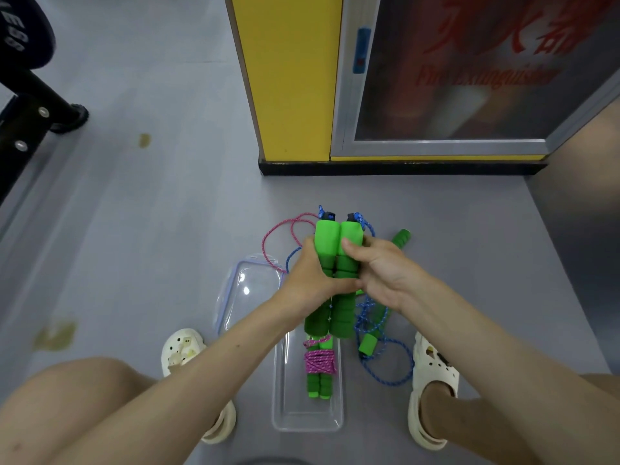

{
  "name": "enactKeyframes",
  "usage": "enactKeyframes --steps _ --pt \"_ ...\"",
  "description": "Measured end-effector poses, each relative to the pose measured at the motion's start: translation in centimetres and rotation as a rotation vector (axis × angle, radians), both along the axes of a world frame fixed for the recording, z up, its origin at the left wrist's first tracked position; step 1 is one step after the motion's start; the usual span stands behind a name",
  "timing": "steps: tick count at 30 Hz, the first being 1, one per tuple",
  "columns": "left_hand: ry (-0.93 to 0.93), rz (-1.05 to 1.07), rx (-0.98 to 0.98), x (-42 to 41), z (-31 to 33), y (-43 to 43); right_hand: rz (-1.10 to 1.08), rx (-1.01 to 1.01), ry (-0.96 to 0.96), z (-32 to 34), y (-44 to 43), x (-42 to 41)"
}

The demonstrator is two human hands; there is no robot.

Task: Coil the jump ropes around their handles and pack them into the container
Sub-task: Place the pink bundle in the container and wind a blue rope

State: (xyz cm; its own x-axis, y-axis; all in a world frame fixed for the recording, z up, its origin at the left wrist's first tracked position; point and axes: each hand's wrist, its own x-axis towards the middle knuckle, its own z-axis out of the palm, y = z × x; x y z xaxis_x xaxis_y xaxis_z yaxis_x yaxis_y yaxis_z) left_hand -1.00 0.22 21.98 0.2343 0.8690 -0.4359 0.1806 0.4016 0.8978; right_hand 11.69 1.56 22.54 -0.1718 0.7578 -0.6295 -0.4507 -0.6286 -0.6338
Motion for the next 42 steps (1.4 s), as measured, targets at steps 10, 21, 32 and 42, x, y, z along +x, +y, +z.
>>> enactKeyframes --steps 10,21,32,42 --pt "0.099 0.0 0.066 0.0 -0.5 0.2 -0.093 -0.006 -0.058 0.0 -0.2 -0.2" --pt "0.197 -0.079 0.132 -0.3 -0.6 0.4 -0.035 -0.06 -0.063 0.6 -0.1 1.1" --pt "0.201 -0.111 0.148 -0.4 -1.0 0.3 -0.08 -0.079 -0.133 0.6 -0.1 0.8" --pt "0.039 -0.208 0.018 -0.7 0.2 0.1 0.141 -0.027 -0.253 1.1 -0.2 1.2"
